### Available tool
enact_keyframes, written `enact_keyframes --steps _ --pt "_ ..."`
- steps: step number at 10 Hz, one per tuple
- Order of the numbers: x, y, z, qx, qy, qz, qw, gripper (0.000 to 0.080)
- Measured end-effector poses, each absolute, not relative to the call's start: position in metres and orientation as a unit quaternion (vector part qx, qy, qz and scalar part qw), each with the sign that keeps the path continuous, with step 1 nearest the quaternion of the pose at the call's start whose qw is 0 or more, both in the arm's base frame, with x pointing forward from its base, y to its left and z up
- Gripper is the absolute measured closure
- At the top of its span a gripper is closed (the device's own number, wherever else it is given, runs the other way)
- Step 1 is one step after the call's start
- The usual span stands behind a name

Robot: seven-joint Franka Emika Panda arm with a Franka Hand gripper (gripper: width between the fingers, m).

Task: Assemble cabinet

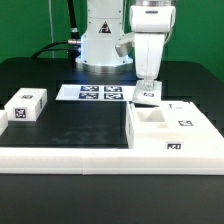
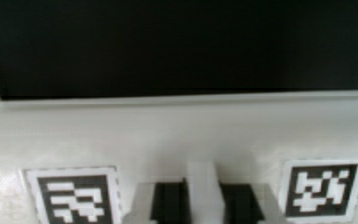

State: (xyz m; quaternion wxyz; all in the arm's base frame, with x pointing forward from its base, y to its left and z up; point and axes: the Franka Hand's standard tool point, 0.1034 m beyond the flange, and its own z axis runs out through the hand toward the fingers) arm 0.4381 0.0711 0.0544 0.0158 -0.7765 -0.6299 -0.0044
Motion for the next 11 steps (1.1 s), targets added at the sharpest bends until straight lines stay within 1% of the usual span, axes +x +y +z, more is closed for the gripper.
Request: enact_keyframes --steps 5,10,11 --pt "0.455 0.061 0.061 -0.779 -0.626 -0.009 0.011 0.0729" --pt "0.453 0.062 0.057 -0.779 -0.626 -0.007 0.014 0.0729" --pt "0.457 0.064 0.057 -0.779 -0.626 -0.009 0.014 0.0729"
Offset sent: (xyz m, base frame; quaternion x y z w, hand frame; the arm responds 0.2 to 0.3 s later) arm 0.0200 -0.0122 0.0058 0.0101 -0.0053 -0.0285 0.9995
